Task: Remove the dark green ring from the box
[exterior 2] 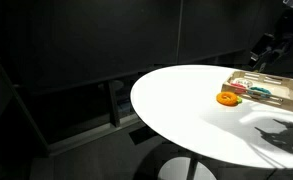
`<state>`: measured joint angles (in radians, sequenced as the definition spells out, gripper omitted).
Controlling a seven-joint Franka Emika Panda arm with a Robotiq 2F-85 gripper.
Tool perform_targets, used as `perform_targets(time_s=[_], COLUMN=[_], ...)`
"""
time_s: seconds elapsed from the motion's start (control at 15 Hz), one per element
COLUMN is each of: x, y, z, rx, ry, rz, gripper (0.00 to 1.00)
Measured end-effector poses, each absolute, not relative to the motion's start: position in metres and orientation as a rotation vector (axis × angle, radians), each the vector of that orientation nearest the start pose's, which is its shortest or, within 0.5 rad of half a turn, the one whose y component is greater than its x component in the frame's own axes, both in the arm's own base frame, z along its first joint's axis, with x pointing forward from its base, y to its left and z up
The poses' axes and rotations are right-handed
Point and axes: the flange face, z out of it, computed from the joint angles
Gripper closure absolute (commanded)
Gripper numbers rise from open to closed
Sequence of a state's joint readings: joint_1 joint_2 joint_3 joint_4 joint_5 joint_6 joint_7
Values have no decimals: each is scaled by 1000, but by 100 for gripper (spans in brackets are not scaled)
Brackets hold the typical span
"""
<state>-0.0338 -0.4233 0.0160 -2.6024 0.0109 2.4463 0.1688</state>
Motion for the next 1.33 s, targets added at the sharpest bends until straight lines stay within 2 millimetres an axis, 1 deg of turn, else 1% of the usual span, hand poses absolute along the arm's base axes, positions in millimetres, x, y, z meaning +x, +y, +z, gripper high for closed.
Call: perform_targets(time_s=[0.47, 0.6, 0.87, 1.13, 1.33], x=[421, 423, 433, 446, 462], y=[-7, -7, -7, -8, -18], z=[424, 428, 449, 472, 485], rx=[-3078, -3075, -3063, -3058, -3057], ry=[300, 300, 299, 322, 387], rz=[-415, -430, -487, -489, -466], gripper=[0, 0, 0, 0, 0])
